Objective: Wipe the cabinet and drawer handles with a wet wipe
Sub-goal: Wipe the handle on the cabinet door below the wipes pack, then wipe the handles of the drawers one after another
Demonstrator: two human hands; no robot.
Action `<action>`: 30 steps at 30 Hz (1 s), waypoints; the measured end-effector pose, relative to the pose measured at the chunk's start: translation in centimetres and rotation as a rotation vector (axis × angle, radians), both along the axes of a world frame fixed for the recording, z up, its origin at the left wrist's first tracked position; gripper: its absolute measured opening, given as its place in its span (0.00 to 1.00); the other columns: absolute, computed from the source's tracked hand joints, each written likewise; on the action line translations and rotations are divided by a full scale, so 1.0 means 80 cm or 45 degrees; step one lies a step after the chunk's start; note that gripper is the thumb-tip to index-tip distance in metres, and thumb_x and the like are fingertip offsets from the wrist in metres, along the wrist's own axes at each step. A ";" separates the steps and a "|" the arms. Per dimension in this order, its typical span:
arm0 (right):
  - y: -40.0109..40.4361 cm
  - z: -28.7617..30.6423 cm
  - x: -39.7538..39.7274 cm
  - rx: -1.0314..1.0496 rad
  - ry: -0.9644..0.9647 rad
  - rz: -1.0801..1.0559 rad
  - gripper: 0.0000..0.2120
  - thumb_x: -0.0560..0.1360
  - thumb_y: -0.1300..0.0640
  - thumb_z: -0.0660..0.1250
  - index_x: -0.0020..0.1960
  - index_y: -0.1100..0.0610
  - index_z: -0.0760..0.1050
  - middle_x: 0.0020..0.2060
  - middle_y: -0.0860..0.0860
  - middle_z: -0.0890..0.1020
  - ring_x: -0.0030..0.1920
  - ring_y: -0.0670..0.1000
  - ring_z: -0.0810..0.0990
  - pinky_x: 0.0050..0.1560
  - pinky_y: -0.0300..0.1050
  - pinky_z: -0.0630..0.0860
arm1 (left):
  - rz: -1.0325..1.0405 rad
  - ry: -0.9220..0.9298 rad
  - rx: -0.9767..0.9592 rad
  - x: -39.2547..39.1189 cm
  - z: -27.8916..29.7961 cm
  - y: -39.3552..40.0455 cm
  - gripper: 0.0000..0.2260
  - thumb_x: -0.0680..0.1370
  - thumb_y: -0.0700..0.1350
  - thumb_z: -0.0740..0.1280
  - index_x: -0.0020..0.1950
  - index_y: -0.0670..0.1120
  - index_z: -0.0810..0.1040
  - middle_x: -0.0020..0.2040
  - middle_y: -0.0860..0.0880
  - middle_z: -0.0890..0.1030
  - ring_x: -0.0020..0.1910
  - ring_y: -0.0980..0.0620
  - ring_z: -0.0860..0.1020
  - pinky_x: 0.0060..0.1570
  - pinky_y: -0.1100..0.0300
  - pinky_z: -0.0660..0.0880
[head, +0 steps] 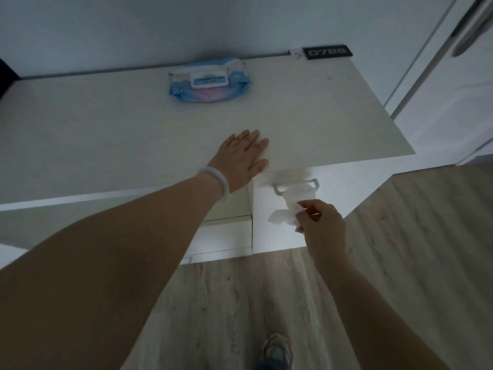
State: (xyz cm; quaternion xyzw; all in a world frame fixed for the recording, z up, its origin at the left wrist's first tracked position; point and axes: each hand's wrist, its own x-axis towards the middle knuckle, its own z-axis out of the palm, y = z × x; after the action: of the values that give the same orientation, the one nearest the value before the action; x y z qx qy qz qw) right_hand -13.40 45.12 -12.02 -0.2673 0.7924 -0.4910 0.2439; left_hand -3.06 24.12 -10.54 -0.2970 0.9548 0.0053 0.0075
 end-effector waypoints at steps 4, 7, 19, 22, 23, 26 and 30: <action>0.023 0.001 0.047 0.047 -0.081 -0.034 0.06 0.76 0.62 0.67 0.50 0.55 0.80 0.42 0.54 0.83 0.30 0.45 0.81 0.30 0.30 0.74 | -0.042 0.101 0.038 0.083 -0.010 0.054 0.30 0.75 0.54 0.48 0.76 0.45 0.61 0.77 0.44 0.59 0.76 0.44 0.58 0.75 0.49 0.53; 0.037 0.000 0.099 0.078 -0.180 -0.026 0.06 0.76 0.61 0.68 0.51 0.59 0.81 0.39 0.54 0.84 0.29 0.45 0.80 0.29 0.30 0.73 | -0.061 -0.002 0.065 0.184 -0.031 0.103 0.25 0.77 0.47 0.56 0.74 0.46 0.64 0.78 0.44 0.57 0.77 0.44 0.56 0.74 0.45 0.52; -0.002 -0.045 0.347 0.169 -0.487 0.049 0.05 0.75 0.65 0.68 0.47 0.56 0.80 0.40 0.52 0.83 0.37 0.51 0.81 0.40 0.44 0.80 | 0.372 -0.184 0.433 0.509 -0.094 0.139 0.22 0.80 0.48 0.57 0.73 0.45 0.66 0.71 0.46 0.68 0.69 0.44 0.69 0.67 0.49 0.63; -0.027 -0.060 0.373 0.181 -0.509 0.071 0.05 0.75 0.63 0.68 0.48 0.56 0.81 0.41 0.51 0.84 0.42 0.52 0.82 0.38 0.40 0.77 | 0.439 -0.222 0.470 0.521 -0.105 0.114 0.23 0.81 0.51 0.53 0.75 0.47 0.61 0.74 0.47 0.64 0.72 0.47 0.65 0.68 0.52 0.61; -0.040 -0.066 0.380 0.185 -0.515 0.081 0.05 0.75 0.63 0.68 0.47 0.55 0.81 0.41 0.50 0.84 0.42 0.51 0.82 0.38 0.40 0.76 | 0.449 -0.242 0.476 0.524 -0.109 0.105 0.22 0.82 0.51 0.53 0.76 0.47 0.60 0.74 0.47 0.63 0.72 0.47 0.64 0.69 0.52 0.61; -0.082 -0.082 0.396 0.219 -0.522 0.116 0.06 0.75 0.64 0.68 0.45 0.55 0.82 0.38 0.51 0.84 0.38 0.51 0.79 0.41 0.43 0.76 | 0.479 -0.282 0.478 0.536 -0.118 0.079 0.22 0.82 0.50 0.54 0.76 0.47 0.59 0.75 0.47 0.62 0.74 0.48 0.61 0.71 0.52 0.58; -0.136 -0.105 0.411 0.243 -0.543 0.123 0.05 0.74 0.63 0.69 0.48 0.57 0.83 0.37 0.53 0.83 0.36 0.50 0.77 0.45 0.48 0.77 | 0.458 -0.273 0.467 0.555 -0.128 0.038 0.22 0.82 0.49 0.53 0.76 0.47 0.58 0.76 0.47 0.61 0.75 0.48 0.59 0.72 0.53 0.57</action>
State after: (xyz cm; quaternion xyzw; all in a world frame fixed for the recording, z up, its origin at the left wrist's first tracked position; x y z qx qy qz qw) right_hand 19.52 34.21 -20.38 -0.1709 0.7522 -0.4468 0.4531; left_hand 41.30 27.13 -20.77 -0.4544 0.8636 0.1477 0.1611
